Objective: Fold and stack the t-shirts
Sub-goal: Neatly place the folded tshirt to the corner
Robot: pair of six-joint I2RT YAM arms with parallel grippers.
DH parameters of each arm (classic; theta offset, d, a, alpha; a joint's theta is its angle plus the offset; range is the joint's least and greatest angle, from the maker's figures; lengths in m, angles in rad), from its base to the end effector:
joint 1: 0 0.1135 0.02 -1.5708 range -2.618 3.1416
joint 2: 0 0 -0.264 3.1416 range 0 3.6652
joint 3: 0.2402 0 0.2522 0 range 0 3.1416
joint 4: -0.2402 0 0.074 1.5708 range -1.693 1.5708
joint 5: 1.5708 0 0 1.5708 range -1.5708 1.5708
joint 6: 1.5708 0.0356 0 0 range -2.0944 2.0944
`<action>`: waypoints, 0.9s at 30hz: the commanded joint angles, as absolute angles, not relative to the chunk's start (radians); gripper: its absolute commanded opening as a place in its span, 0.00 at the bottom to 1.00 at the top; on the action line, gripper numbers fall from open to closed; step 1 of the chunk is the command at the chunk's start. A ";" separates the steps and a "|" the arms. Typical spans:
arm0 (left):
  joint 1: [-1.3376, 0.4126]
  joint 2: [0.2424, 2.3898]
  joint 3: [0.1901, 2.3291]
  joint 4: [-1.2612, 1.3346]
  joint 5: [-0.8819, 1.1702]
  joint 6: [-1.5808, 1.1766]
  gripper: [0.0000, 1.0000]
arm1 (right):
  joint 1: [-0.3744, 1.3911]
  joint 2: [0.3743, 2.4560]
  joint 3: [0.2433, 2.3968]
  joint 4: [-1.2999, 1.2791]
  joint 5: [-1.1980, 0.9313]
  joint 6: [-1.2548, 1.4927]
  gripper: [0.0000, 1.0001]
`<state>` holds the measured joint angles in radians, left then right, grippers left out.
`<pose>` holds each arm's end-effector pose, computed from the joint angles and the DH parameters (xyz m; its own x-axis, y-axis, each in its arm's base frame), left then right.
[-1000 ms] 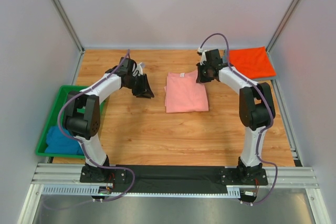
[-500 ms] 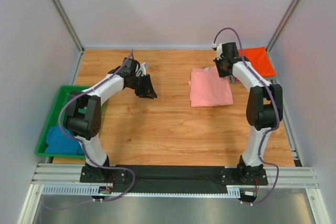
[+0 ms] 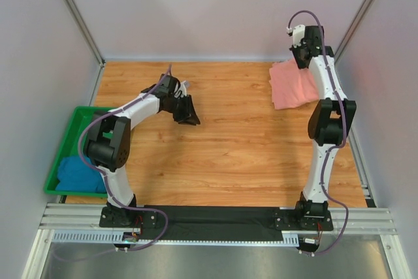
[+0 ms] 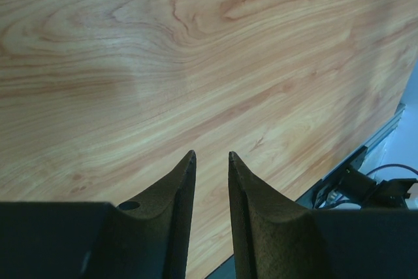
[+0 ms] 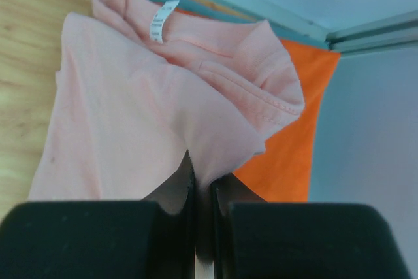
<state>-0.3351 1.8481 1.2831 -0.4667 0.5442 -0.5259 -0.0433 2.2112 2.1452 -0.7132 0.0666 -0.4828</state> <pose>0.3574 -0.1440 0.1973 -0.9682 -0.1176 -0.2210 0.0536 0.7648 -0.6420 0.5035 -0.0242 0.2919 -0.6638 -0.4349 -0.6084 -0.2458 0.8952 -0.3717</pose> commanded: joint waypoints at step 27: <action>-0.491 1.908 1.485 -0.627 0.446 -0.565 0.34 | -0.272 2.460 2.342 -0.201 -0.163 -0.226 0.58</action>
